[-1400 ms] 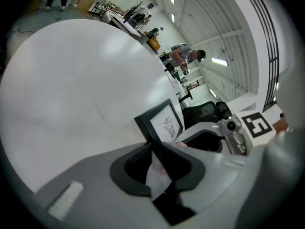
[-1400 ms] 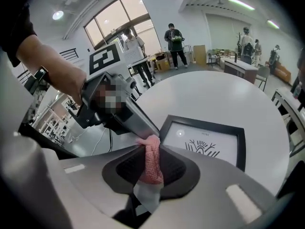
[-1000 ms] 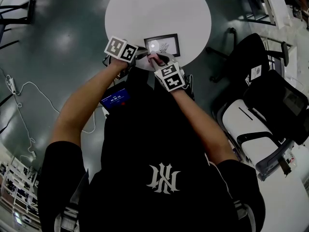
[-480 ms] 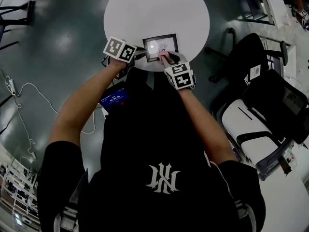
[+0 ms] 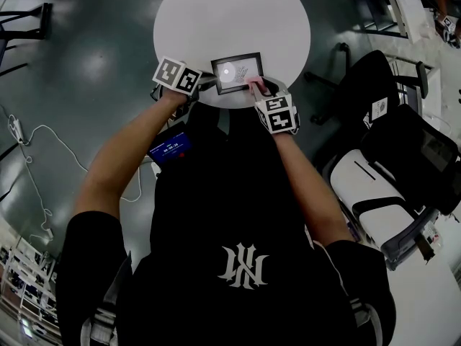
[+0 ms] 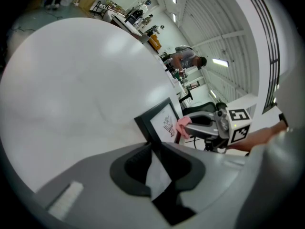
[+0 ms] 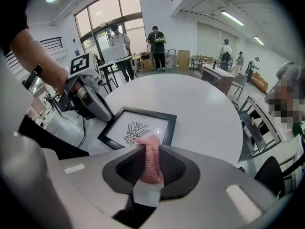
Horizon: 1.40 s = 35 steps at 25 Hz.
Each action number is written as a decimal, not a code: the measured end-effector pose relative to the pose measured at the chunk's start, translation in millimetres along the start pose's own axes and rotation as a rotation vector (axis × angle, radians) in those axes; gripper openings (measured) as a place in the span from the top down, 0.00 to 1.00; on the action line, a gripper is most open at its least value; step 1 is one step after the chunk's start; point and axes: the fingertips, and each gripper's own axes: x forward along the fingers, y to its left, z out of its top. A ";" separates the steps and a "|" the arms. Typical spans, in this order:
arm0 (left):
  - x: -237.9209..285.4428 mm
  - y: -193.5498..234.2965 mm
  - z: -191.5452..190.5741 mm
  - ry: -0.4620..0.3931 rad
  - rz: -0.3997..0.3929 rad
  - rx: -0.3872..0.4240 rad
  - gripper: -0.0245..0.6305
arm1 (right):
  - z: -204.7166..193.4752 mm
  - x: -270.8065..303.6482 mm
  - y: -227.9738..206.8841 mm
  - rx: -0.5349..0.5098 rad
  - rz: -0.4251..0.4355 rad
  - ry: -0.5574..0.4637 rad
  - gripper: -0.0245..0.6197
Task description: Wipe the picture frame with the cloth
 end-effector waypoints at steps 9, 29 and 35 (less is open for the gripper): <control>-0.9 1.9 -1.0 -0.001 0.003 -0.005 0.87 | -2.7 -3.3 -13.5 -0.038 -0.040 0.006 0.84; -5.0 0.8 -5.4 0.084 -0.011 -0.036 0.86 | 16.2 -33.4 -48.5 0.088 -0.102 -0.057 0.85; -38.1 -35.7 1.6 0.172 -0.141 -0.020 0.75 | 97.2 -65.1 7.6 0.100 0.210 -0.256 0.85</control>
